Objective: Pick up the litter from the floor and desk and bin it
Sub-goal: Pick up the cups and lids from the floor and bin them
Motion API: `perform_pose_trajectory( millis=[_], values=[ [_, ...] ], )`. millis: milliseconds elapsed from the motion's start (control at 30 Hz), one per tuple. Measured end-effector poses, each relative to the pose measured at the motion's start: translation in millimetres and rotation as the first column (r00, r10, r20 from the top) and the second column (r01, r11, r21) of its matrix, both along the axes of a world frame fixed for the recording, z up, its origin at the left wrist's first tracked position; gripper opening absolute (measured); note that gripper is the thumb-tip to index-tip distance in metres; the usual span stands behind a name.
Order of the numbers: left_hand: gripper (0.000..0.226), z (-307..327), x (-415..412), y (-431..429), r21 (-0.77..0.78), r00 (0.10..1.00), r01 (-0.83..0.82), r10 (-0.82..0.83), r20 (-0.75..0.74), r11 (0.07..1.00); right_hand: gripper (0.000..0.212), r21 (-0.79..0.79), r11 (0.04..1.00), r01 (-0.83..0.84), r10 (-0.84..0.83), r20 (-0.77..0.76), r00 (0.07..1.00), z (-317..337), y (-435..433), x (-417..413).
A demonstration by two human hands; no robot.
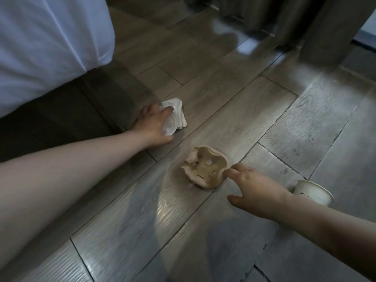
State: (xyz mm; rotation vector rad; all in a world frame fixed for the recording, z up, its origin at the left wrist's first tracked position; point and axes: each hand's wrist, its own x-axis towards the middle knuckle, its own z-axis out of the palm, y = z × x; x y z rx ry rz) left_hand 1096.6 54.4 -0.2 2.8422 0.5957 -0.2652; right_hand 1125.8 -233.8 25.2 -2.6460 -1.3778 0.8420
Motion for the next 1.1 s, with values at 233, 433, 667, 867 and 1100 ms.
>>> perform_pose_trajectory(
  millis=[233, 433, 667, 867, 1100],
  values=[
    [0.094, -30, 44, 8, -0.008, 0.994, 0.079, -0.079, -0.072, 0.997, 0.066, 0.084, 0.995, 0.057, -0.06, 0.028, 0.998, -14, -10, 10],
    [0.083, -50, 40, 8, 0.053, 0.975, 0.137, -0.125, -0.185, 0.989, 0.073, 0.093, 0.992, 0.088, -0.092, 0.047, 0.995, -18, -19, 15],
    [0.055, -45, 7, -10, 0.043, 0.966, 0.164, -0.152, -0.209, 0.985, 0.076, -0.023, 0.976, 0.216, -0.214, 0.08, 0.974, -12, -51, 22],
    [0.073, -46, -41, -28, 0.03, 0.959, 0.22, -0.211, -0.187, 0.975, 0.075, -0.097, 0.944, 0.316, -0.306, 0.104, 0.946, -1, -82, 17],
    [0.069, -47, -75, -47, 0.037, 0.96, 0.24, -0.231, -0.16, 0.97, 0.077, -0.089, 0.809, 0.58, -0.556, 0.2, 0.807, -8, -122, 14]
  ],
)
